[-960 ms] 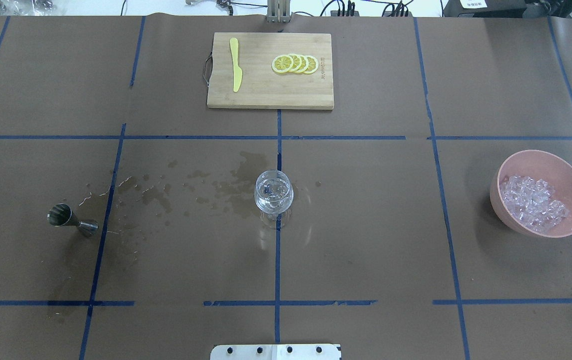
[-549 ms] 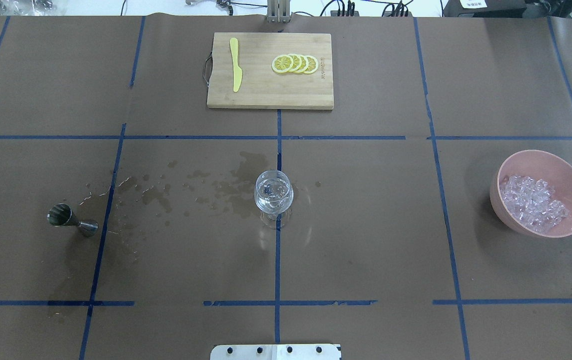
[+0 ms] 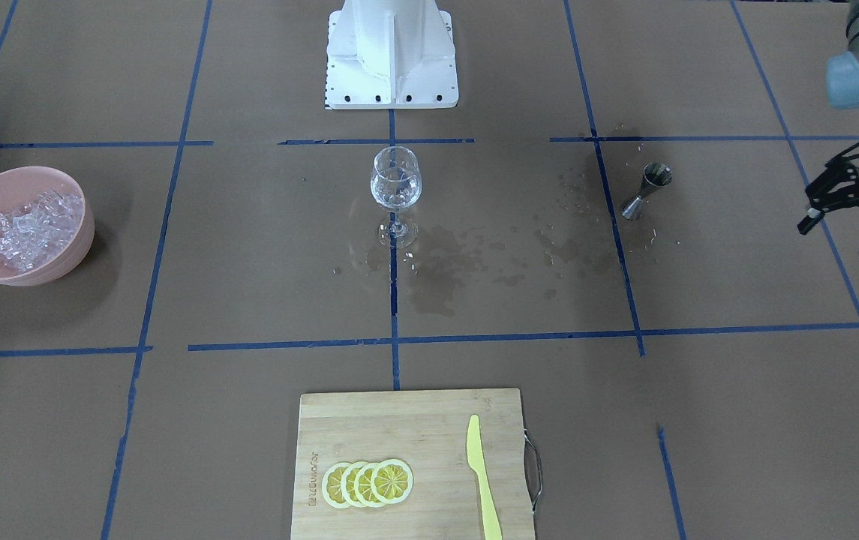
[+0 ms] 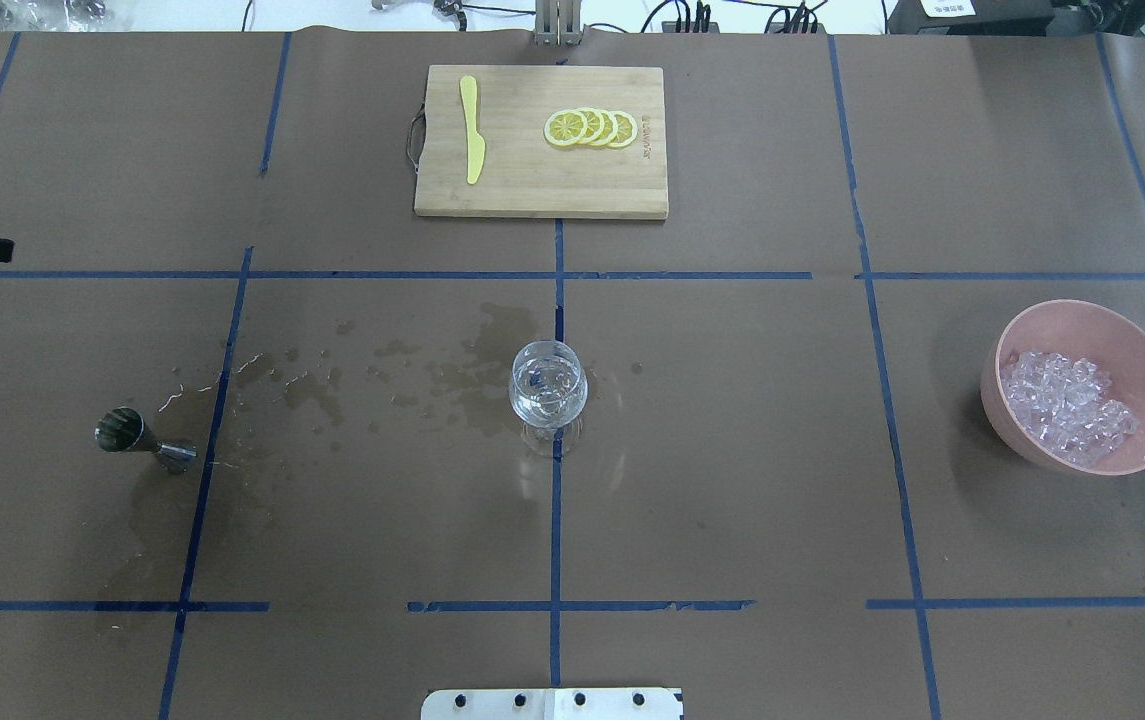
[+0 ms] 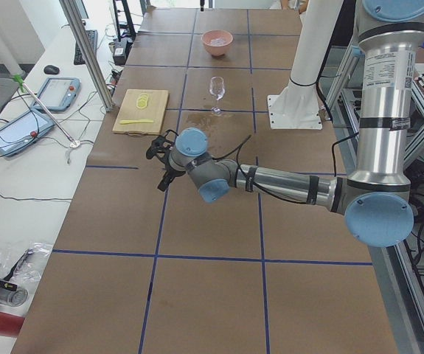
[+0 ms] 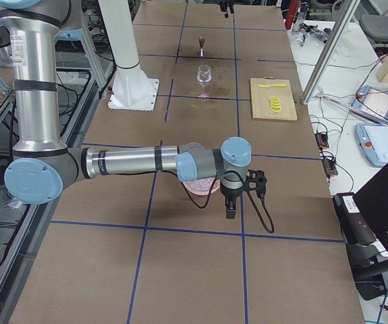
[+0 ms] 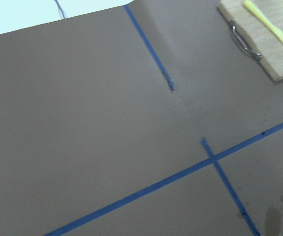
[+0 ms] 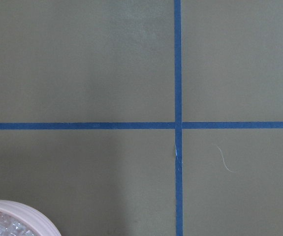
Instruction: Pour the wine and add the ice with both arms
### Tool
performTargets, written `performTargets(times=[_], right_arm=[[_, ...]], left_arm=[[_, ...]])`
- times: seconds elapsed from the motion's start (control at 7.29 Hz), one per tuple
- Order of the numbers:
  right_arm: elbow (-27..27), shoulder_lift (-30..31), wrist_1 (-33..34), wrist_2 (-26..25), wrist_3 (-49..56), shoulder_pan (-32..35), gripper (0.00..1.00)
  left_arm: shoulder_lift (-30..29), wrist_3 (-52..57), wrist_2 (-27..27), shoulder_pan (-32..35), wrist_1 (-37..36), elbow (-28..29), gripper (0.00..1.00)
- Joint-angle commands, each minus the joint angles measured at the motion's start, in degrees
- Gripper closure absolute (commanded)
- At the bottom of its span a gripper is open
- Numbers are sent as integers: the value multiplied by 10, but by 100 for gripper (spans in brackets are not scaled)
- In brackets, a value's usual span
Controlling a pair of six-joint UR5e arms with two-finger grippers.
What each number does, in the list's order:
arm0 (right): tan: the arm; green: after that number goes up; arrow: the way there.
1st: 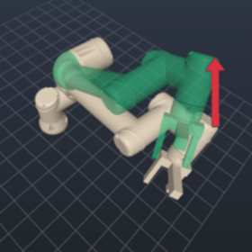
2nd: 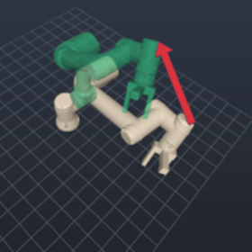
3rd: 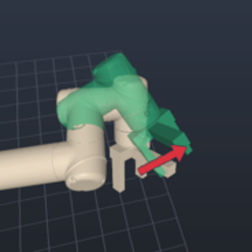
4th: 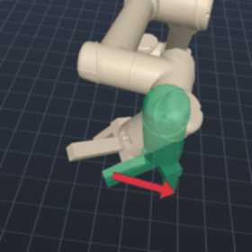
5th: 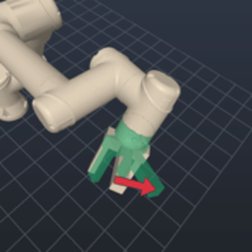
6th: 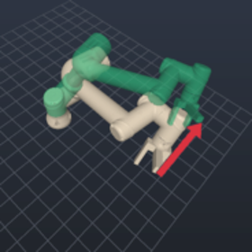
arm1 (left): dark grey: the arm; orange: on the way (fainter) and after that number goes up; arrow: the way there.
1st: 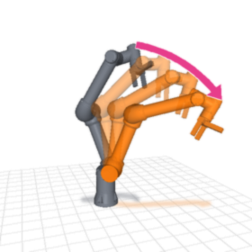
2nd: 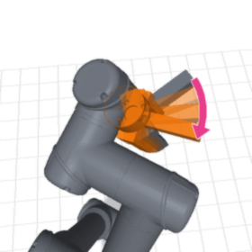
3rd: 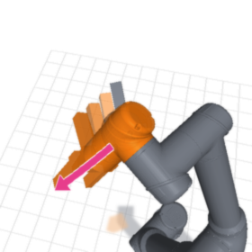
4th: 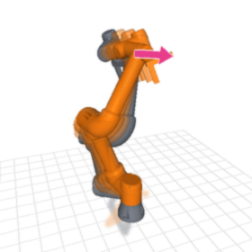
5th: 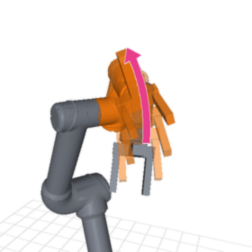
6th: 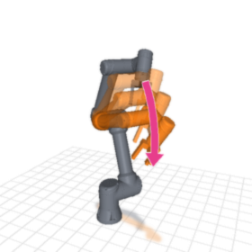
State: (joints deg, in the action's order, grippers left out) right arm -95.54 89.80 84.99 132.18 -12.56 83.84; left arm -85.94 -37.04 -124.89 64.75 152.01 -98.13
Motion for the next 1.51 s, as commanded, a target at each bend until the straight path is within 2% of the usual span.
performTargets(times=[0.0, 0.14, 0.41, 0.55, 0.69, 1.1, 1.37], right_arm=[[-3, 0, 0, 0, -1, -6, 0], [-5, 0, 0, 0, -1, -6, 0], [-9, -1, 0, -3, -1, -5, 0], [-4, -1, 0, -3, 0, -6, 0], [-4, -1, 1, -2, 0, -6, 0], [-8, -1, 1, 0, -1, -6, 0], [-7, -1, 1, 0, 0, -6, 0]], left_arm=[[71, -127, 202, -135, 138, -71, 0], [111, -134, 332, -218, 138, -110, 0], [142, -167, 590, -396, 135, -126, 0], [160, -189, 646, -439, 137, -126, 0], [163, -216, 752, -509, 135, -125, 0], [168, -218, 878, -586, 133, -112, 0], [168, -220, 908, -614, 133, -100, 0]])
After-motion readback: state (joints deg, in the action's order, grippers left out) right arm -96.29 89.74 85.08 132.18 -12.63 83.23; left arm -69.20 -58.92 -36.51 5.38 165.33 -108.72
